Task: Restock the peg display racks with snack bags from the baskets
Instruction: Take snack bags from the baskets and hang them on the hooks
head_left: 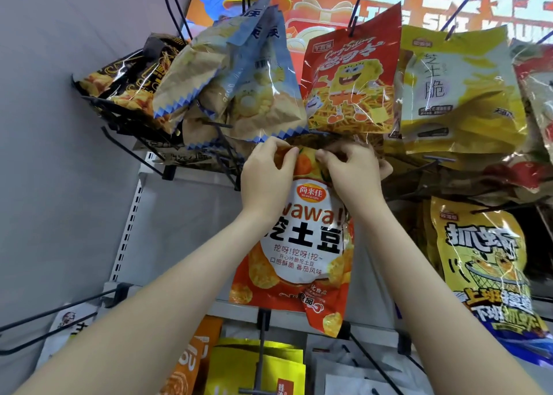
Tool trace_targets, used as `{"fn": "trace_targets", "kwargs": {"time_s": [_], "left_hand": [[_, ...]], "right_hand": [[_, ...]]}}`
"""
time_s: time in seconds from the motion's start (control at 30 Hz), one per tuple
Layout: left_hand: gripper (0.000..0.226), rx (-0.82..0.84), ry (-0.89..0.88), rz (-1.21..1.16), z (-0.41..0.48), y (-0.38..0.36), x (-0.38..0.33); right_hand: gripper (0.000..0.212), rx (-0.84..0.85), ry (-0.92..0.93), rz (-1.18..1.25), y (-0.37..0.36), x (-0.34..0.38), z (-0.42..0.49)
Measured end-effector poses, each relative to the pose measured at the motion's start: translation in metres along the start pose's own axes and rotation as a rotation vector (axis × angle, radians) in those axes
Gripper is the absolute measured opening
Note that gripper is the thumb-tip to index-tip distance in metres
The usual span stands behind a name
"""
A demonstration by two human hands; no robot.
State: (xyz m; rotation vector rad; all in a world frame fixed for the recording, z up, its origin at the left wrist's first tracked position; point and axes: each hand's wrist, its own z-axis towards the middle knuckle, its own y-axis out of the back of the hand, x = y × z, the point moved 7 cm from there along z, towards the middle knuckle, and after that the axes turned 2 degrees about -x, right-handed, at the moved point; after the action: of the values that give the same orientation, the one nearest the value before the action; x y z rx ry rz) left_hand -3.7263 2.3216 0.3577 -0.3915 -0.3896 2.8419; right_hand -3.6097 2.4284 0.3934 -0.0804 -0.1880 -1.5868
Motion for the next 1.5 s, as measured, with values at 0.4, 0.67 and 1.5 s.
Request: {"fn": "trace_targets", "kwargs": {"time_s": [0.4,0.67,1.5], "left_hand": [[0.017,0.088,0.063,0.109,-0.002,-0.012,0.015],[0.050,0.132,-0.399,0.554,-0.034,-0.029,0.036],[0.056,0.627,-0.108,0.663,-0.125,0.017,0.069]], "right_hand": [[0.021,0.124,-0.181,-0.019,-0.020,-0.023,0.008],[0.037,-0.048,0.045,-0.450,-0.049,-0.041,-0.037],[0.051,0.541,0.180,-0.030,-0.082,-0.028,-0.142]]}}
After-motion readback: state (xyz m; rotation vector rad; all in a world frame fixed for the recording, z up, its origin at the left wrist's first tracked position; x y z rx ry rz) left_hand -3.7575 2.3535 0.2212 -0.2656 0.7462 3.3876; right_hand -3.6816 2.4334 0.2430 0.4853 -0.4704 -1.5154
